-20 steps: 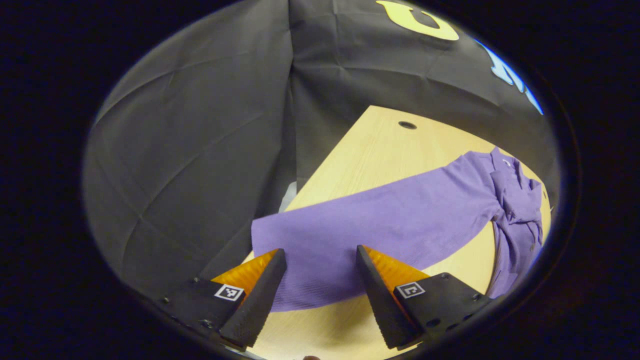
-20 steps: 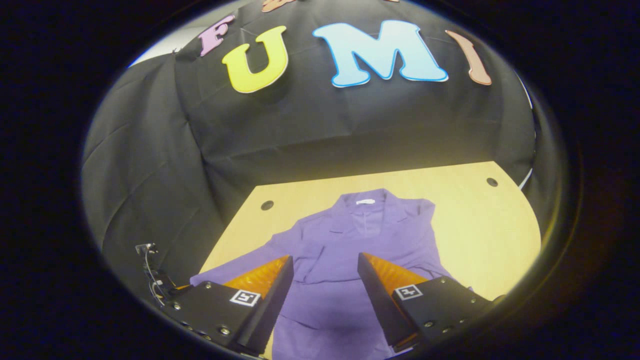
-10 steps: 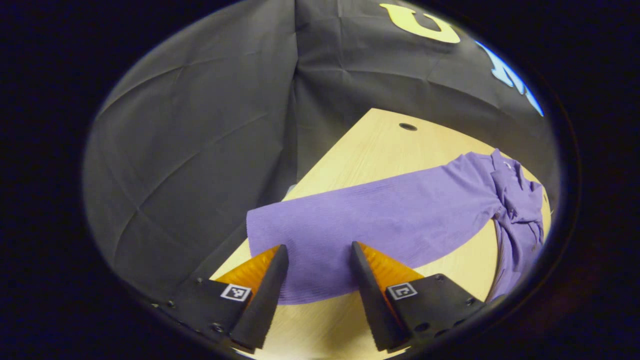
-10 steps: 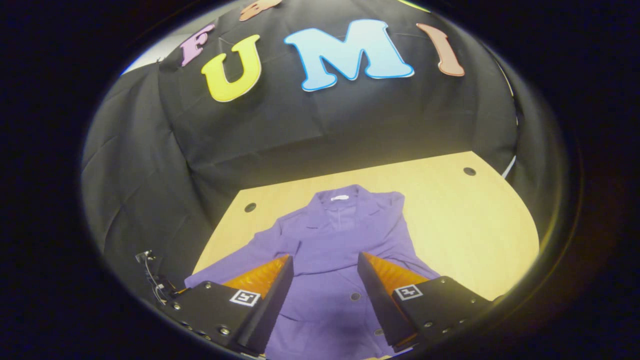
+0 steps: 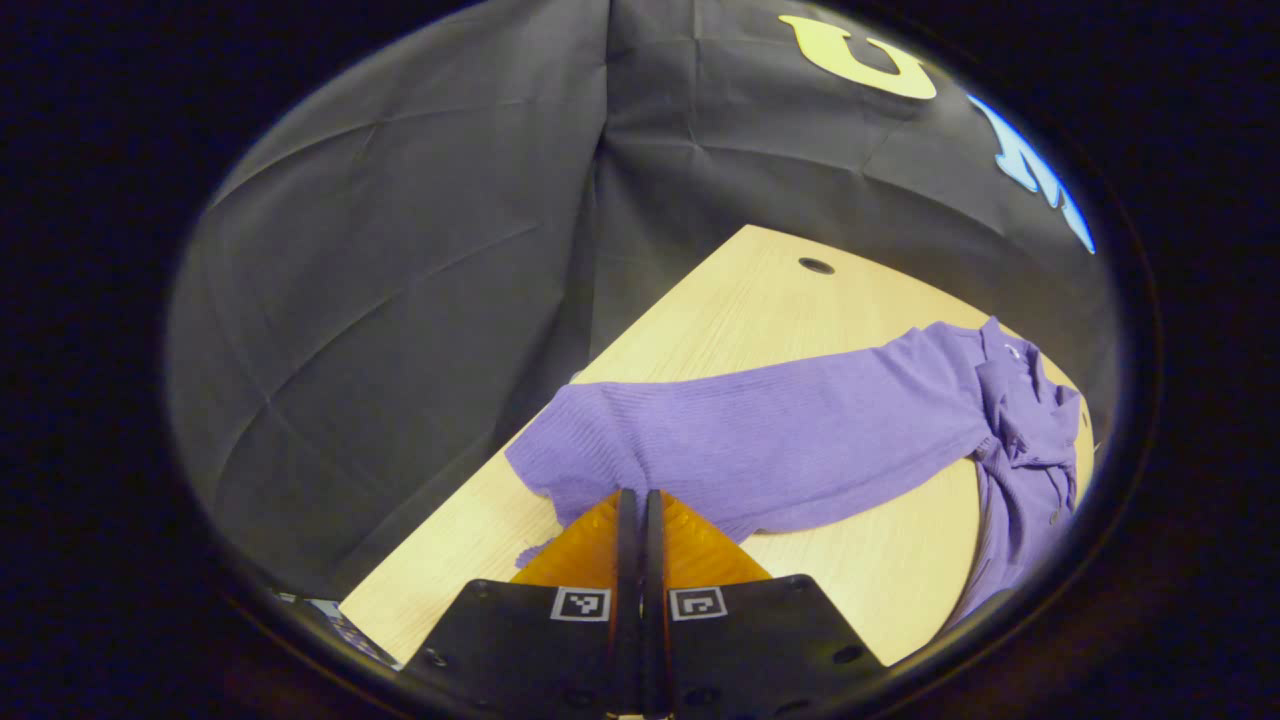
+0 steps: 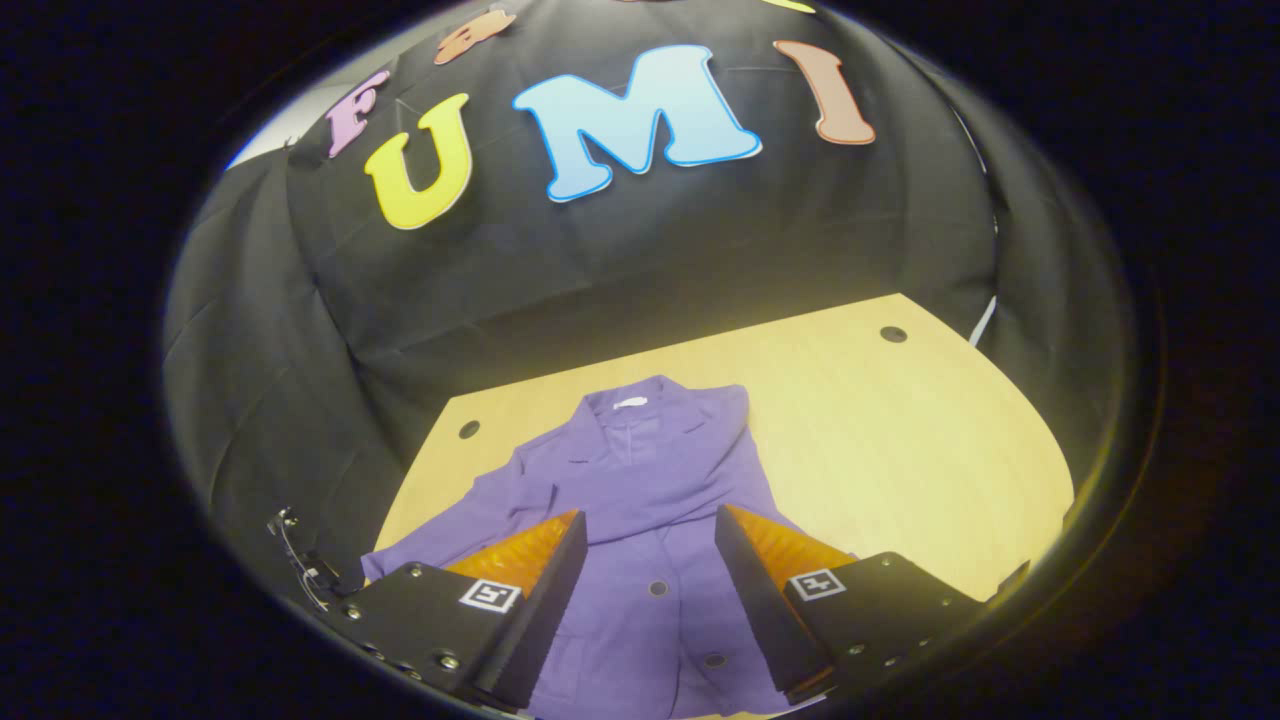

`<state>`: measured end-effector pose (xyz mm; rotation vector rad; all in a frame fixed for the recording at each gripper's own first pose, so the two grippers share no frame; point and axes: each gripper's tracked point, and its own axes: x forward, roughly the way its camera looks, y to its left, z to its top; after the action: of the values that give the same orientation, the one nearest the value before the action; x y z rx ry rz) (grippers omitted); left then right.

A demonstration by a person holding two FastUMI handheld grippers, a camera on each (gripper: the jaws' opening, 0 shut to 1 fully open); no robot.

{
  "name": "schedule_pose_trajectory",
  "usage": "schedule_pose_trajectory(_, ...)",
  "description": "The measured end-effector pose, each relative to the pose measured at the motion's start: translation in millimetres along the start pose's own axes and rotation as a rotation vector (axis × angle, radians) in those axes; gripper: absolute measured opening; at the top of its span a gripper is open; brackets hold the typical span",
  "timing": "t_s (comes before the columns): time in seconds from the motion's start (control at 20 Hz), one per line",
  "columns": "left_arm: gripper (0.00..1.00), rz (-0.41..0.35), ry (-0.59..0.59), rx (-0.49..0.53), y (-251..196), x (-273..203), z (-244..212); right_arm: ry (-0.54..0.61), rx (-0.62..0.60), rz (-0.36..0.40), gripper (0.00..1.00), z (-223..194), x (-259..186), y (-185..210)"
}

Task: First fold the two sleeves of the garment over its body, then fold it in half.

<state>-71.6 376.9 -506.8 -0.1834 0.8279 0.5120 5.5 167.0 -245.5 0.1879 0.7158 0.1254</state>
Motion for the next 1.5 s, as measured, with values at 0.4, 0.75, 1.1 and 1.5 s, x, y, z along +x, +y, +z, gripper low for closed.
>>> schedule_pose_trajectory(0.4,0.07,-0.003,0.049,0.100,-28,1,22,-0.026,0.036,-0.047,0.82,10,-18,-45)
schedule_pose_trajectory(0.75,0.07,-0.118,-0.067,0.112,-118,-21,92,-0.044,0.061,-0.059,0.82,15,-24,-67)
schedule_pose_trajectory(1.1,0.07,-0.310,-0.160,0.172,-273,-51,149,-0.060,0.105,-0.082,0.82,14,-34,-90)
schedule_pose_trajectory(1.5,0.07,-0.530,-0.176,0.287,-450,-92,147,-0.057,0.178,-0.163,0.82,-1,-60,-145)
